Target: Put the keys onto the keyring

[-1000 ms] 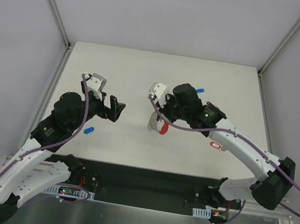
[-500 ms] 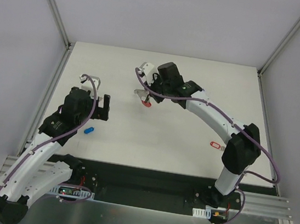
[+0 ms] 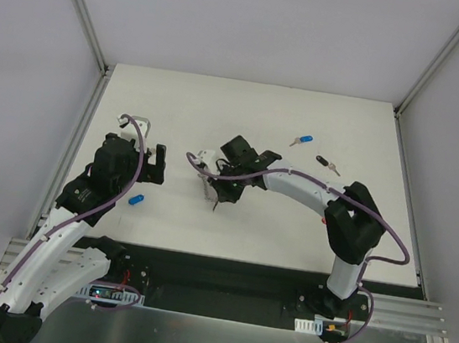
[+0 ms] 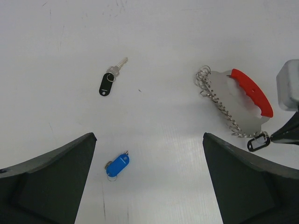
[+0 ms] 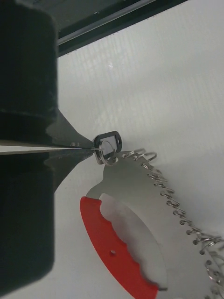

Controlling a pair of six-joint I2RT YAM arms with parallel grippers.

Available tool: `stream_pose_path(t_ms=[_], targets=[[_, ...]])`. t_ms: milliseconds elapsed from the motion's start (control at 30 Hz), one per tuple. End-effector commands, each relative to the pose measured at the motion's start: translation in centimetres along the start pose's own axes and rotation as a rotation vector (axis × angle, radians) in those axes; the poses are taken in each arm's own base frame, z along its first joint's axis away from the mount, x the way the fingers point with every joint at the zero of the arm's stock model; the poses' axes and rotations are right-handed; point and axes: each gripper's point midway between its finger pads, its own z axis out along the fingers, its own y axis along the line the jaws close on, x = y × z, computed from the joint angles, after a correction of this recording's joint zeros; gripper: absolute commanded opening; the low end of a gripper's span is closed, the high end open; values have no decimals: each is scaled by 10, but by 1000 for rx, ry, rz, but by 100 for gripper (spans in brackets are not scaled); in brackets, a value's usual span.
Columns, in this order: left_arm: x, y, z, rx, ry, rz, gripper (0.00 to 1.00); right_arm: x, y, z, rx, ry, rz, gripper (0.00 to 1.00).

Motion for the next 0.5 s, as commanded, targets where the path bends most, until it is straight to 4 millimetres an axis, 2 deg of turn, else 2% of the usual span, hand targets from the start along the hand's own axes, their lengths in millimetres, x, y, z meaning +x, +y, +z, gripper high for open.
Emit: stream_pose_path(t_ms=[0,133,300,467], targets=[[-3,4,-1,-15,-18,8,99,29,4,2,-11,72,38,1],[-2,3,-1,-10,-16,8,99,51,-5,-1,28,141,69,2],[-1,3,1,-8,-10,11,99,69,-26,-9,76,196,107,1],[0,1,2,-1,-4,12,99,80,-27,-19,90,246,129,2]])
